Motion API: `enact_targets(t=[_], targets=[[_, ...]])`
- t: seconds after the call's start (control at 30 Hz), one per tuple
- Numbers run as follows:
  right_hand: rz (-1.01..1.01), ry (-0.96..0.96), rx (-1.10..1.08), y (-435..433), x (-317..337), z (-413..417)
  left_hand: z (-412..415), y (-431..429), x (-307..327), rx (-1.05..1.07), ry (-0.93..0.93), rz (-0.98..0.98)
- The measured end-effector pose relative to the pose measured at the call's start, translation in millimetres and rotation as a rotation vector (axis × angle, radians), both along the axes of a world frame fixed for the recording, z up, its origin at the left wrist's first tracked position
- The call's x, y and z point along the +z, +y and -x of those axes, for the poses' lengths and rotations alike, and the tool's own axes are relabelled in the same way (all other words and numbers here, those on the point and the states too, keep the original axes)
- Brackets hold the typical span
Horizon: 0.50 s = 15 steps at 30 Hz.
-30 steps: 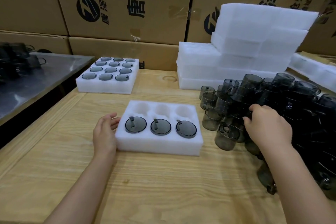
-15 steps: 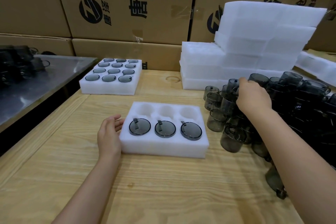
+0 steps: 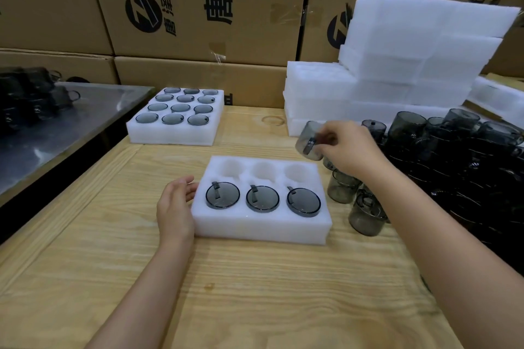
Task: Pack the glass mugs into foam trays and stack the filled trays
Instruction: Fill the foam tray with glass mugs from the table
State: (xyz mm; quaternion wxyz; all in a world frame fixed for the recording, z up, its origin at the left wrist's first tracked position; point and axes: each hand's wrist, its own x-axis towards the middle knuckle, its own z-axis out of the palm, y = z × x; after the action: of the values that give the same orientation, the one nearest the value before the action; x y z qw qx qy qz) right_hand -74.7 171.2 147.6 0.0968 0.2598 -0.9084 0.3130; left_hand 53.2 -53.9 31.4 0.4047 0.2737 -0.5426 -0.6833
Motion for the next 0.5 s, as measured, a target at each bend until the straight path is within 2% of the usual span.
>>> enact_targets(t=[0.17, 0.3, 0.5], targets=[[-0.290, -0.113, 0.137, 1, -8, 10, 1, 2, 1, 0.005, 0.011, -0.002], [-0.285, -0.178, 0.139, 2, -11, 16, 2, 3, 1, 0.015, 0.019, -0.003], [-0.356, -0.042, 0.166, -9, -16, 21, 0, 2, -1, -0.027, 0.030, -0.007]])
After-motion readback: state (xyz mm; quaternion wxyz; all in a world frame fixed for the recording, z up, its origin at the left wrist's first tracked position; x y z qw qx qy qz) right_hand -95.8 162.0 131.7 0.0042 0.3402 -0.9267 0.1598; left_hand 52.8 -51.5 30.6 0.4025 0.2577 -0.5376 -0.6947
